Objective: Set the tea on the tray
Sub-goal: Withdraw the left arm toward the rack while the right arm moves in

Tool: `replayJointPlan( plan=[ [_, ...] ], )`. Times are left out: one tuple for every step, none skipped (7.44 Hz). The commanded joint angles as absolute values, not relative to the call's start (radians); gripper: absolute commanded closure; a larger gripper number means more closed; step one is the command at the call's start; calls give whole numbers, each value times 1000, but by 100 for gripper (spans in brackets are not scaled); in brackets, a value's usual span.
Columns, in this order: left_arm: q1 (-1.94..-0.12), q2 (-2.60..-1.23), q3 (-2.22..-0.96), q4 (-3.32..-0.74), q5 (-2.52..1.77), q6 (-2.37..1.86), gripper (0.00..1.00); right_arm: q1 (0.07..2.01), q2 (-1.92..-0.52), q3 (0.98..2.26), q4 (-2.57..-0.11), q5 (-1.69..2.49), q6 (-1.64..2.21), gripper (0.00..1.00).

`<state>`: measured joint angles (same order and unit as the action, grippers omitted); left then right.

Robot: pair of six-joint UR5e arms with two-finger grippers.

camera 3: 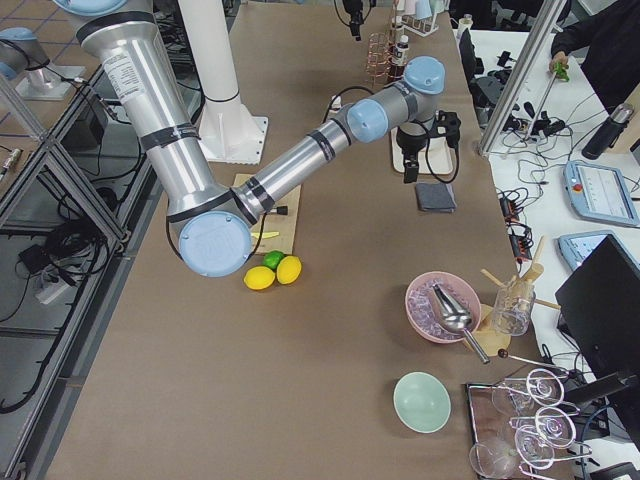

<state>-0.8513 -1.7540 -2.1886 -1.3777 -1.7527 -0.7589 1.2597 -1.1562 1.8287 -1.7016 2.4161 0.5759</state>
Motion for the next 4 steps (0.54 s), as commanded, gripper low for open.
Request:
replayJointPlan(
  plan=[
    [-1099, -1545, -2217, -1382, -1886, -345, 2, 1146, -1019, 1891, -1901, 2401, 672, 0],
    [-1230, -1537, -2160, -1382, -1949, -192, 2, 1116, -941, 1891, -1990, 2375, 676, 0],
    [-1353, -1549, -2085, -1384, -2030, -54, 2, 1079, -902, 1910, -2012, 2328, 716, 0],
    [-1433, -1555, -2025, -1385, -2074, 78, 2, 1033, -862, 1908, -2014, 2303, 763, 0]
  ],
)
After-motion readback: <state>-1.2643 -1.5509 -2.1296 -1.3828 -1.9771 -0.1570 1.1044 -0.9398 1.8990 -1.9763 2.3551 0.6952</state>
